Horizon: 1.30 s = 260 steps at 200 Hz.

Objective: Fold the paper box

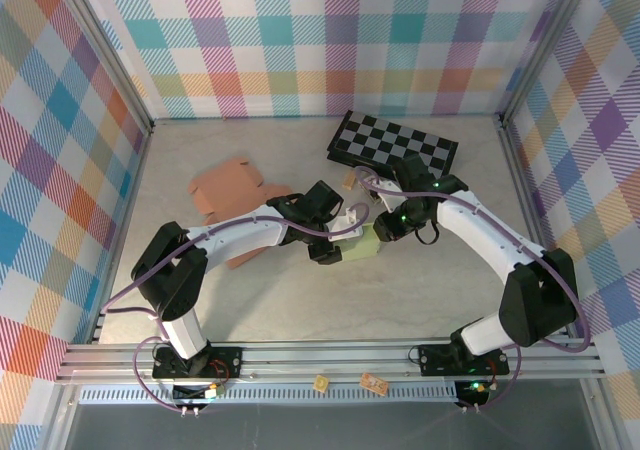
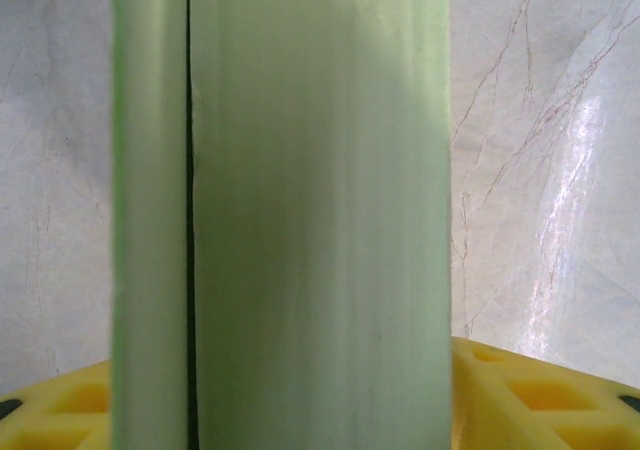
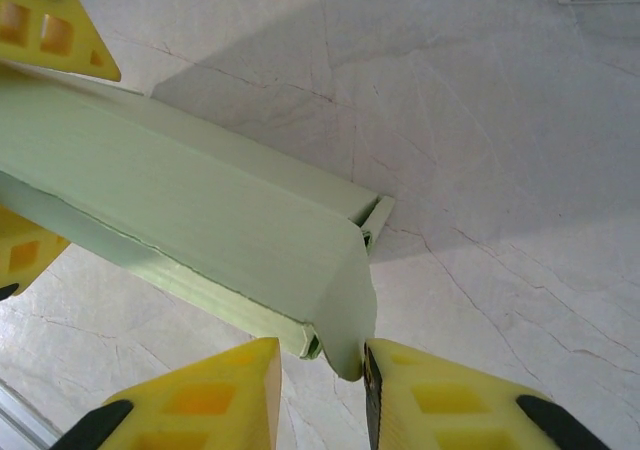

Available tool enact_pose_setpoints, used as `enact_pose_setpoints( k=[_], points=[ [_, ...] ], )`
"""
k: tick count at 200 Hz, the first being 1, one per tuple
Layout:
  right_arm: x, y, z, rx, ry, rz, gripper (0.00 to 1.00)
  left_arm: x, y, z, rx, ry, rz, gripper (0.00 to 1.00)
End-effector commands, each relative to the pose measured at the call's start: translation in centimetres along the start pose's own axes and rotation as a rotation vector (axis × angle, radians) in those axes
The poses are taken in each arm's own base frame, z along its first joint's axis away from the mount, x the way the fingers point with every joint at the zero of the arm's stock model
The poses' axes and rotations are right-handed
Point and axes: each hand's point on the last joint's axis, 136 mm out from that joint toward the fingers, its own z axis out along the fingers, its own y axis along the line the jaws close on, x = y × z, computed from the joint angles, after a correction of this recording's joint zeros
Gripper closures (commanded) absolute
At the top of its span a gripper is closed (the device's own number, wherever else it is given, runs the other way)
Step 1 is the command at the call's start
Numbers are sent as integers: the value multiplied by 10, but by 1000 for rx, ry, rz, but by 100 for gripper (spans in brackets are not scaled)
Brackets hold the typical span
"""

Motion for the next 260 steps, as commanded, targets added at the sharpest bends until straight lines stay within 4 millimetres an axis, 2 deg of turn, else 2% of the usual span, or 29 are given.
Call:
enact_pose_setpoints(
  k=[1,108,163,202,260],
  points=[
    [-6,3,-3,-3,-3,-5,73,-1,4,-4,3,5,-4,39],
    [-12,6,-11,-16,4,58,95,-5,6,-7,-5,-8,-24,38],
    [-6,10,-7,-38,41,125,97,-7,5,-7,-2,-19,-41,39],
    [-9,8,-8,-19,35,172,97,-8,5,-7,-1,-19,-48,39],
    [-8,6,-6,9,-29,210,99,-9,6,-8,-6,-23,-78,39]
  ],
)
